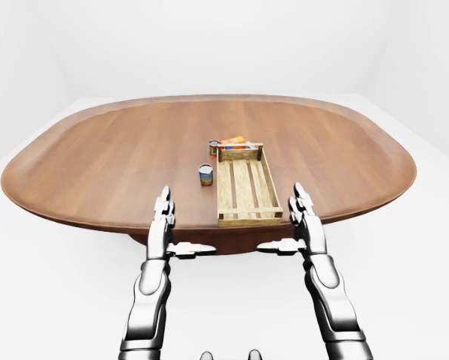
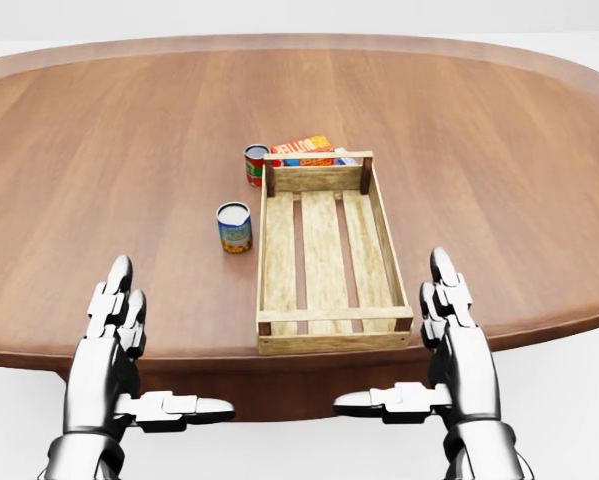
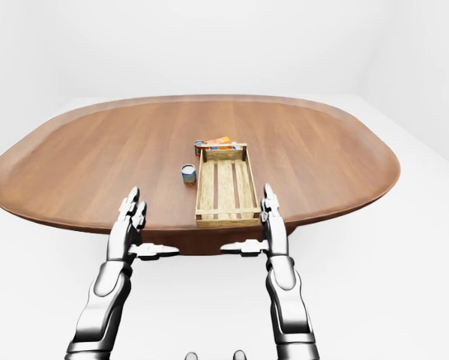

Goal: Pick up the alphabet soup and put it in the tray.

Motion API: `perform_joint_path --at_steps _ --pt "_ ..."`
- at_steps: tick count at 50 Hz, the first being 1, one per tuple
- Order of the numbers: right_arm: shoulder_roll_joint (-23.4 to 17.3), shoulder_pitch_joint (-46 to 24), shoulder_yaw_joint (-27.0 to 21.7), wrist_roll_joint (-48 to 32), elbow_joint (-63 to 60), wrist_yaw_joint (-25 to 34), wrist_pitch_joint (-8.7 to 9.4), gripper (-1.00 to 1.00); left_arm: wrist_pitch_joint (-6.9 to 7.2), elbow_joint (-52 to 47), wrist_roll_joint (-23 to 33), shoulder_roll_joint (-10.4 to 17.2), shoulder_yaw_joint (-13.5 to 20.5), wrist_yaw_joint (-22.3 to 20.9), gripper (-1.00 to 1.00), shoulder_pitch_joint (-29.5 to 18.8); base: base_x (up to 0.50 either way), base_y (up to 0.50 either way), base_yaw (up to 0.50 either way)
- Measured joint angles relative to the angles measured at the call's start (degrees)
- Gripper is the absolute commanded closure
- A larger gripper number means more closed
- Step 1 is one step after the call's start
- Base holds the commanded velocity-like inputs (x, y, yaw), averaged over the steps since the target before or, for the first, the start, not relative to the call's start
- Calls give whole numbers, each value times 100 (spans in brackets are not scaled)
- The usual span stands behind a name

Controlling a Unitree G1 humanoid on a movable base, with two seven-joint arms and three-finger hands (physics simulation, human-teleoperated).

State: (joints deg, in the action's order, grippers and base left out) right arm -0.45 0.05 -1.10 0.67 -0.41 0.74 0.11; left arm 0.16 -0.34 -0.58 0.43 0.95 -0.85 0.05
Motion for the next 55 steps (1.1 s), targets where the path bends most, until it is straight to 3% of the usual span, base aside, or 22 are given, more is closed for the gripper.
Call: perform_joint_path --at_steps 20,33,35,55 --pt "-82 106 -186 55 -331 88 73 -98 129 -286 -143 77 197 -115 -100 65 0 0 0" --pt "-119 434 -472 62 -1183 135 422 -98 475 -825 -366 182 532 -123 -100 89 0 0 0" --pt "-116 492 -544 72 -1349 137 489 -98 484 -896 -407 203 597 -122 -100 83 0 0 0" --pt "11 928 -1242 146 -2960 249 489 -98 484 -1643 -764 353 1192 -127 -100 139 0 0 0"
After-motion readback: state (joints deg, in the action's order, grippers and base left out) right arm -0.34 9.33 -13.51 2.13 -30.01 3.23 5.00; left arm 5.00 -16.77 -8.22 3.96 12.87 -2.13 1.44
